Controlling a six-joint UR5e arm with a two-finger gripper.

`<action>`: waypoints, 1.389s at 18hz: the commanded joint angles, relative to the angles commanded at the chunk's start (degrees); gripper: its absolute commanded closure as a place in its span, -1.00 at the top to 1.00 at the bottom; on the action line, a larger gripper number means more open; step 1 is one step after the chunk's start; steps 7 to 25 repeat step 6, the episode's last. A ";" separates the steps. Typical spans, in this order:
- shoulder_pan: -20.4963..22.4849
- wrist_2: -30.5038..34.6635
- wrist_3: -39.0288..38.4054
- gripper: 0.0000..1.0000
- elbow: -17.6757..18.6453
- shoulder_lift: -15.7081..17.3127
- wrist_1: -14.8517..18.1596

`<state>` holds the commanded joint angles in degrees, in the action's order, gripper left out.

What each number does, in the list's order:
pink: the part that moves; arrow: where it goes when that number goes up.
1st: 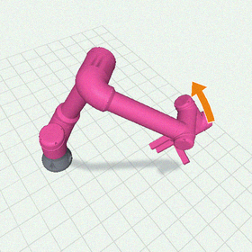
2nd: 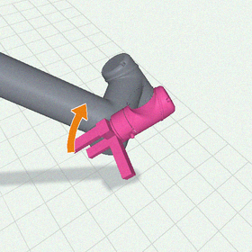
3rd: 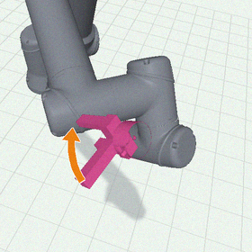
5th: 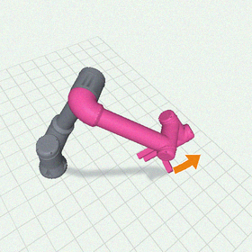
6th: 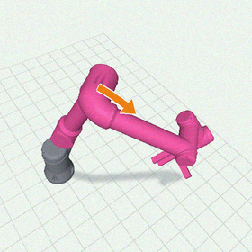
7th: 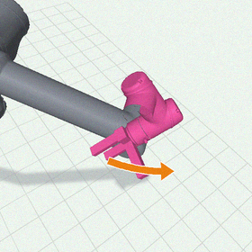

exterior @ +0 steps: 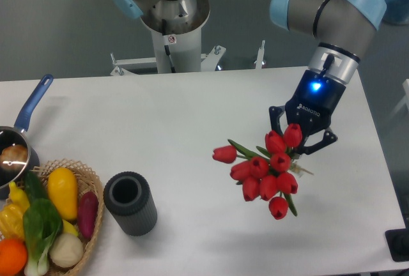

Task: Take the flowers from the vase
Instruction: 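Carry the tulip bunch away from the vase over the table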

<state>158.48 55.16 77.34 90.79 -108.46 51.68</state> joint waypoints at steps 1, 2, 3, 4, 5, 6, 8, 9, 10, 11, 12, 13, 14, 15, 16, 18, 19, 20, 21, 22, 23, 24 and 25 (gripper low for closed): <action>-0.97 3.77 0.00 -1.00 -0.18 -0.17 0.09; -2.19 7.90 0.00 -1.00 -0.70 -0.87 0.18; -3.69 11.42 0.00 -1.00 -1.14 -1.58 0.26; -5.35 14.50 0.00 -1.00 -1.67 -2.28 0.26; -6.68 17.15 -0.09 -1.00 -2.63 -3.42 0.44; -7.47 19.26 -0.09 -1.00 -3.60 -4.21 0.53; -7.47 19.26 -0.09 -1.00 -3.60 -4.21 0.53; -7.47 19.26 -0.09 -1.00 -3.60 -4.21 0.53; -7.47 19.26 -0.09 -1.00 -3.60 -4.21 0.53; -7.47 19.26 -0.09 -1.00 -3.60 -4.21 0.53; -7.47 19.26 -0.09 -1.00 -3.60 -4.21 0.53; -7.47 19.26 -0.09 -1.00 -3.60 -4.21 0.53; -7.47 19.26 -0.09 -1.00 -3.60 -4.21 0.53; -7.47 19.26 -0.09 -1.00 -3.60 -4.21 0.53; -7.47 19.26 -0.09 -1.00 -3.60 -4.21 0.53; -7.47 19.26 -0.09 -1.00 -3.60 -4.21 0.53; -7.47 19.26 -0.09 -1.00 -3.60 -4.21 0.53; -7.47 19.26 -0.09 -1.00 -3.60 -4.21 0.53; -7.47 19.26 -0.09 -1.00 -3.60 -4.21 0.53; -7.47 19.26 -0.09 -1.00 -3.60 -4.21 0.53; -7.47 19.26 -0.09 -1.00 -3.60 -4.21 0.53; -7.47 19.26 -0.09 -1.00 -3.60 -4.21 0.53; -7.47 19.26 -0.09 -1.00 -3.60 -4.21 0.53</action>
